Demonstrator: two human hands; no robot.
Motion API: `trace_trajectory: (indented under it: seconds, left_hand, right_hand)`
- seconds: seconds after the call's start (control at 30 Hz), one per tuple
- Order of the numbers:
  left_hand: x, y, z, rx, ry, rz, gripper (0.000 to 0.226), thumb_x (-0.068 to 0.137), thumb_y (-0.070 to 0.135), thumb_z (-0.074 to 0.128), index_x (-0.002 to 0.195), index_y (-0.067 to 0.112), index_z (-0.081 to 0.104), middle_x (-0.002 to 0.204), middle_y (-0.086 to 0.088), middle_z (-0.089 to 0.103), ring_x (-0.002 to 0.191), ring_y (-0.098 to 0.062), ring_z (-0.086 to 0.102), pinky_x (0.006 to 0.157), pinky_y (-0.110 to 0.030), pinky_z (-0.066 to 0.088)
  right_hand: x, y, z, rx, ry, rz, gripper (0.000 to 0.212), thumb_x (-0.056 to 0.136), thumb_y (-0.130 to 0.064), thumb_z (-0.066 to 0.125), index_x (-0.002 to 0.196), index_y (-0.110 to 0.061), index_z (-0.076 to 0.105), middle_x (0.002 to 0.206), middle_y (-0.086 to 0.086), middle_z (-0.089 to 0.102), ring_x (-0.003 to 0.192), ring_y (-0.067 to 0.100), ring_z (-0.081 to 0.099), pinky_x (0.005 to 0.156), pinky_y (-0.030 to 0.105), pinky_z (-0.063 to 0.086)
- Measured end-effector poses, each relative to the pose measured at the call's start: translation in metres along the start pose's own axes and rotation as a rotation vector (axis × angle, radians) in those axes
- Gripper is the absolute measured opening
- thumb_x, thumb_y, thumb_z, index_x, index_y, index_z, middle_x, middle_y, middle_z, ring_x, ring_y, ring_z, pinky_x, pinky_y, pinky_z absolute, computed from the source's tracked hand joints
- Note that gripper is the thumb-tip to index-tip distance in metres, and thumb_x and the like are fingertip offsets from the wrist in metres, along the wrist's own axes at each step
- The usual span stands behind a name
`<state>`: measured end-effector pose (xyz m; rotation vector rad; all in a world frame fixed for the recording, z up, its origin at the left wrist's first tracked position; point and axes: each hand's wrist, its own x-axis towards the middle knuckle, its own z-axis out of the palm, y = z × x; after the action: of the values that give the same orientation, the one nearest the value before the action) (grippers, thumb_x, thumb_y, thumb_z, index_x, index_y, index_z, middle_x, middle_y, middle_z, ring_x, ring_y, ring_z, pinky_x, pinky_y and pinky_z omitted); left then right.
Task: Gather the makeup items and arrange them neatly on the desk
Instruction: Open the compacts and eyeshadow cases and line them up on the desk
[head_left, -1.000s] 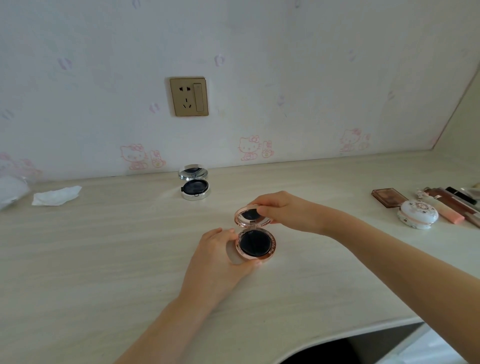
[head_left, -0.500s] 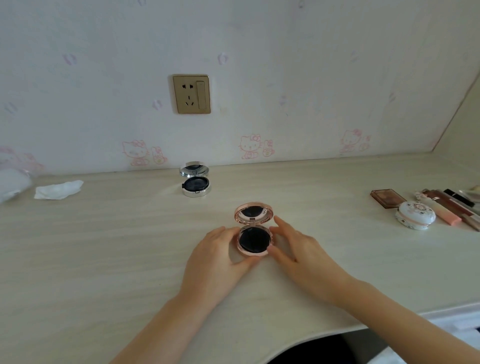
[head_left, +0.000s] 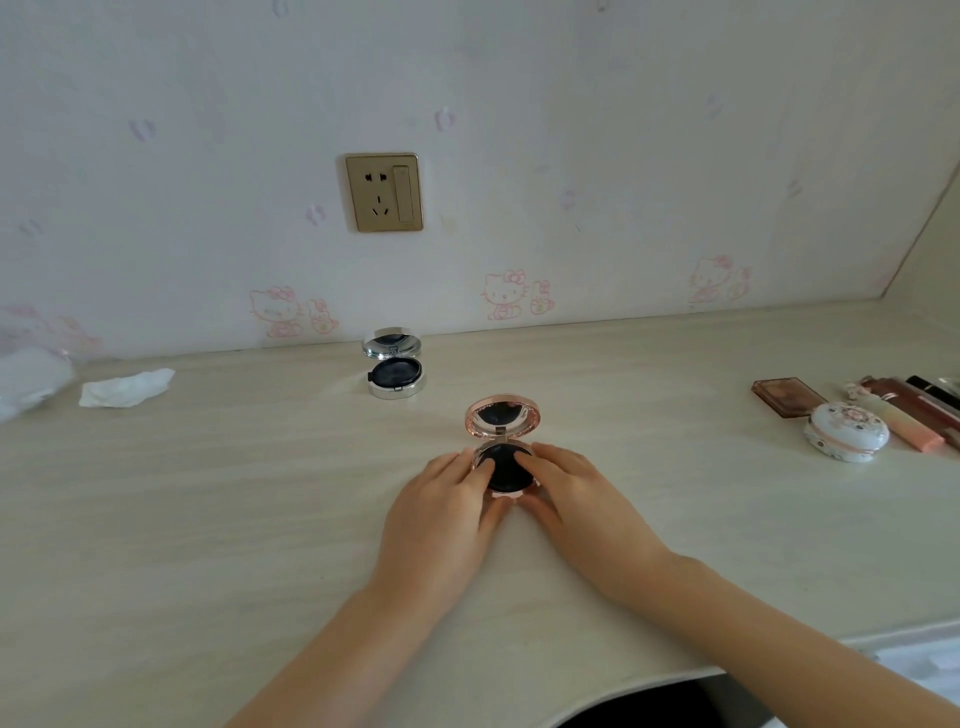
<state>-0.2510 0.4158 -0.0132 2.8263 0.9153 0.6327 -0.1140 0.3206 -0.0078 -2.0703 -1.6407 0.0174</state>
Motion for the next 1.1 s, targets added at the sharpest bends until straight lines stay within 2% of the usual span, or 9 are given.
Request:
trace_trajectory:
  seconds: [0.17,0.33,0.47,0.67,0.83,0.97,1.1]
  left_hand:
    - [0.019,-0.008,0.005,0.131,-0.018,0.005,0.048,0.098,0.052,0.029,0.139,0.03,0.042,0.144,0.014,0.043,0.132,-0.007,0.037,0.1,-0.023,0.037]
    - [0.047,-0.017,0.008,0.223,-0.019,0.006,0.046,0.099,0.048,0.03,0.136,0.026,0.046,0.137,0.01,0.049,0.128,-0.011,0.041,0.098,-0.025,0.037]
    - [0.066,-0.024,0.011,0.288,-0.036,-0.008,0.046,0.1,0.044,0.032,0.135,0.02,0.048,0.132,0.005,0.055,0.125,-0.015,0.045,0.096,-0.028,0.037]
    - [0.095,-0.035,0.015,0.337,-0.083,-0.057,0.037,0.099,0.028,0.038,0.13,0.012,0.05,0.124,0.0,0.06,0.118,-0.02,0.05,0.088,-0.031,0.042]
    - [0.111,-0.043,0.022,0.216,-0.06,-0.158,0.035,0.101,0.029,0.038,0.129,0.012,0.048,0.122,0.002,0.057,0.115,-0.017,0.05,0.079,-0.033,0.047]
    - [0.119,-0.043,0.025,0.168,-0.043,-0.179,0.031,0.1,0.024,0.04,0.127,0.011,0.049,0.12,-0.002,0.057,0.112,-0.02,0.053,0.08,-0.035,0.049]
    - [0.126,-0.045,0.027,0.155,-0.059,-0.175,0.028,0.101,0.02,0.038,0.124,0.008,0.049,0.119,-0.006,0.056,0.11,-0.024,0.055,0.08,-0.036,0.048]
  right_hand:
    - [0.023,0.007,0.004,-0.035,-0.022,0.004,0.042,0.1,-0.029,0.044,0.141,-0.019,0.043,0.146,-0.002,0.042,0.134,0.019,0.037,0.108,0.026,0.03]
    - [0.052,0.015,0.008,-0.052,-0.035,0.007,0.042,0.101,-0.029,0.042,0.142,-0.02,0.042,0.145,-0.003,0.042,0.133,0.019,0.037,0.107,0.028,0.032]
    - [0.076,0.019,0.012,-0.018,-0.045,0.021,0.04,0.1,-0.029,0.043,0.14,-0.023,0.044,0.138,-0.005,0.047,0.13,0.018,0.04,0.102,0.033,0.039]
    - [0.108,0.024,0.017,-0.01,-0.058,0.04,0.037,0.099,-0.027,0.043,0.135,-0.021,0.048,0.13,-0.002,0.052,0.125,0.021,0.044,0.097,0.037,0.043]
    - [0.13,0.029,0.024,-0.015,-0.064,0.033,0.035,0.1,-0.027,0.04,0.134,-0.019,0.048,0.127,-0.002,0.052,0.123,0.021,0.045,0.096,0.035,0.043]
    - [0.138,0.032,0.026,-0.002,-0.04,0.024,0.036,0.101,-0.026,0.04,0.135,-0.02,0.047,0.129,-0.002,0.052,0.123,0.02,0.046,0.095,0.033,0.043]
    - [0.146,0.034,0.028,-0.01,-0.045,0.014,0.035,0.1,-0.025,0.041,0.133,-0.018,0.048,0.123,-0.001,0.053,0.118,0.021,0.049,0.091,0.034,0.044]
